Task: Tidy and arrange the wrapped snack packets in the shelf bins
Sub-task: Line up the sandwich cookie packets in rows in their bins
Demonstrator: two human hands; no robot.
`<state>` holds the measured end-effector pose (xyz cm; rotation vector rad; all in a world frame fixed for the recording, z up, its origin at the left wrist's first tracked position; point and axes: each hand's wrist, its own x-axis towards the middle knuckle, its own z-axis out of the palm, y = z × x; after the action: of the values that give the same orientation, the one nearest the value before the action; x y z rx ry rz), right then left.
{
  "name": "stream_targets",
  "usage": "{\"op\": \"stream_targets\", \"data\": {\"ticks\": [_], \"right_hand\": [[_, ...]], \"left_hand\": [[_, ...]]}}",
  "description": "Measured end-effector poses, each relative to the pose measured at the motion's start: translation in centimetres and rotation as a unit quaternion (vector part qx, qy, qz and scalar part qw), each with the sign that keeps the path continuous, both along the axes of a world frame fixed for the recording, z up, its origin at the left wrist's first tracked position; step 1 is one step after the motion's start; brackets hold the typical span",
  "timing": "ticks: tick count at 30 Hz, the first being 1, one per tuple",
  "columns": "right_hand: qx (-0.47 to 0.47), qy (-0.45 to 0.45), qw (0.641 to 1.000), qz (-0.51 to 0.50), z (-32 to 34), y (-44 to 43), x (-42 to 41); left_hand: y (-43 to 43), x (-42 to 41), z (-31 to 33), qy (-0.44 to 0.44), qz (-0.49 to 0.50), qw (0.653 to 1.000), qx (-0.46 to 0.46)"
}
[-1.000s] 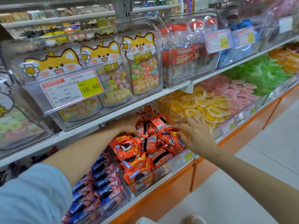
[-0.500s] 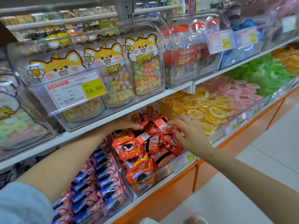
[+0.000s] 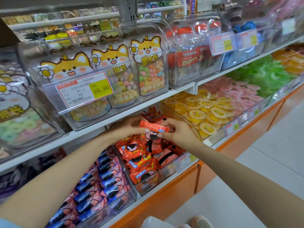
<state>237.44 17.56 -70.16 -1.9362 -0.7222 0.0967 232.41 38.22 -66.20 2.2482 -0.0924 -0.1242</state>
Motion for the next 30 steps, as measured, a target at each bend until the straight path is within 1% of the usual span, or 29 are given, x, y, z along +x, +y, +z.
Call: {"op": "stream_targets", "data": {"ticks": [3,6,9,12,13,15,17,18,20,23,25,27,30], "right_hand": [[0.014,0.02,1.0,0.017,0.6,-0.1,0.1],[0.048,0.057,0.997,0.025,0.9,-0.3,0.2],[0.101,0.103,0.989,0.024,1.0,-0.3,0.1],[0.134,0.111,0.985,-0.002,0.9,-0.5,0.2],[0.142,0.105,0.984,-0.022,0.9,-0.6,0.2],[0.167,0.096,0.978,-0.075,1.3,-1.2,0.5],[0.207,0.107,0.967,-0.107,1.7,-2.1,0.9],[0.215,0.111,0.964,-0.111,1.8,-2.5,1.2],[0.204,0.108,0.967,-0.108,1.7,-3.5,1.4],[0.201,0.102,0.969,-0.104,1.3,-4.6,1.6],[0.214,0.108,0.965,-0.107,1.1,-5.2,1.6],[0.224,0.112,0.962,-0.109,1.1,-5.7,1.7],[0.229,0.112,0.961,-0.107,0.9,-6.2,1.8]], "left_hand": [[-1.1,-0.2,-0.1,-0.039,0.045,0.995,-0.082],[-1.4,-0.1,-0.4,-0.038,0.06,0.989,-0.127],[-2.0,0.3,-0.6,-0.043,0.069,0.986,-0.144],[-2.4,0.8,-0.2,-0.03,0.067,0.989,-0.125],[-2.3,1.1,-0.1,-0.032,0.055,0.992,-0.105],[-1.6,1.8,-0.3,-0.029,0.033,0.999,-0.025],[-0.6,2.8,-0.9,-0.02,0.049,0.993,0.105],[0.0,3.4,-1.4,-0.013,0.061,0.984,0.17],[0.4,4.5,-2.7,0.01,0.076,0.961,0.264],[-0.3,6.0,-4.0,0.057,0.055,0.93,0.36],[-0.9,6.8,-4.6,0.099,0.033,0.897,0.429],[-1.3,7.6,-5.1,0.132,0.024,0.869,0.476],[-1.6,8.3,-6.2,0.159,0.027,0.848,0.505]]}}
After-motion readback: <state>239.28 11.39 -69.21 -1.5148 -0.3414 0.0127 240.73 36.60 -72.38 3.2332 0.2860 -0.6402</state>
